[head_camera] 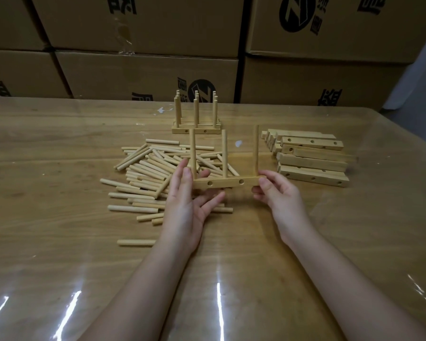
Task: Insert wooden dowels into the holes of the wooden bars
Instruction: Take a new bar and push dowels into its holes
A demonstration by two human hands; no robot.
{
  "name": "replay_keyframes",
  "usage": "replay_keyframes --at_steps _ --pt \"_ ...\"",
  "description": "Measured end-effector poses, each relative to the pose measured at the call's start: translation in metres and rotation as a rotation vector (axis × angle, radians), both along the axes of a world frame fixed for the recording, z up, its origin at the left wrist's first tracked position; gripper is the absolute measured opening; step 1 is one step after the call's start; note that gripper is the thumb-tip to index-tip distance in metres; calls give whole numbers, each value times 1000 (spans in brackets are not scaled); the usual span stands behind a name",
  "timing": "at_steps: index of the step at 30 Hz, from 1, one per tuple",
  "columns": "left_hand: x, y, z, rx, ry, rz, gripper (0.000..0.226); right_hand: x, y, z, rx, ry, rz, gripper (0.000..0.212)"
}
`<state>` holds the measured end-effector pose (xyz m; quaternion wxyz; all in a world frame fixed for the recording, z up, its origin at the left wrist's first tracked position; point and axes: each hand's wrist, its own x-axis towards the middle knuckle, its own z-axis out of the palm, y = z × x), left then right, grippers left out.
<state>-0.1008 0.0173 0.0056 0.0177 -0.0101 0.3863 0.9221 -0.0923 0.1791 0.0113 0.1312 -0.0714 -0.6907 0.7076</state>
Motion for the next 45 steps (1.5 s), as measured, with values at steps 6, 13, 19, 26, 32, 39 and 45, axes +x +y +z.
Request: replay_keyframes --at_steps 6,13,19,26,32,39,45 --pt "-2 0 -2 -19 -30 45 17 0 -1 -3 23 24 42 25" --pt "-4 0 -3 -47 -39 61 20 0 -2 -6 11 -3 51 25" --pt "-4 2 -4 -95 -28 64 19 0 0 -7 -31 -12 49 24" --pt "-3 8 -1 -142 -109 69 35 -5 13 -8 -142 -43 -34 21" --pt "6 18 -6 -564 35 -17 10 -17 7 -3 -201 2 -86 23" --pt "14 19 -14 -1121 369 -95 21 -66 -32 15 -140 -40 -45 23" --pt "14 20 -16 -1106 386 -72 14 -129 -28 26 92 -90 -121 28"
